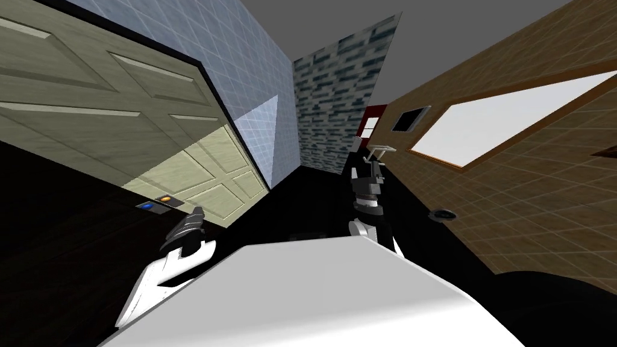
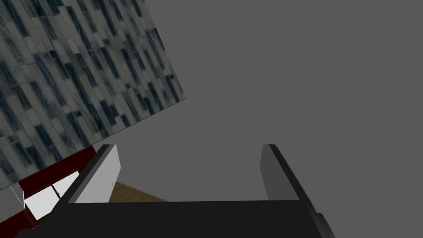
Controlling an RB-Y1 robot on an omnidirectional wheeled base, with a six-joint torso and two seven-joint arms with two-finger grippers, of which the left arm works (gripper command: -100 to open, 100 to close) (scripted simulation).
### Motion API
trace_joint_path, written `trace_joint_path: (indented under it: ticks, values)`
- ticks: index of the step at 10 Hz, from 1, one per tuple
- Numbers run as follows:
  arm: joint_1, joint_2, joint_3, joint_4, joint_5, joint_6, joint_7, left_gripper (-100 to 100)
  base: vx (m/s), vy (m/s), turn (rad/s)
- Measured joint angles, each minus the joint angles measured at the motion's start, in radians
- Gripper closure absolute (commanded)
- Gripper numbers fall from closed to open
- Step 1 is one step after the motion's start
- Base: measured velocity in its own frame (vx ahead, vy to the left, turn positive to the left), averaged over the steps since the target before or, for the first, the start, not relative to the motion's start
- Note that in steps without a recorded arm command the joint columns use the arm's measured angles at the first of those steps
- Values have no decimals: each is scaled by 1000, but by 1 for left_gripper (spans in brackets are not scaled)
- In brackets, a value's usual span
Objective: Push the door open
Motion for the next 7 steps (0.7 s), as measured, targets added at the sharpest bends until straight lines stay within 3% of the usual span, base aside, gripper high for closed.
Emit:
trace_joint_path:
  ticks: [5, 7]
  values:
    - [-9, 5, 76, 48, -43, 94, -38, -100, -46, 148, -330]
    - [-39, 11, 114, 96, -75, 122, -52, -100, -76, 125, -301]
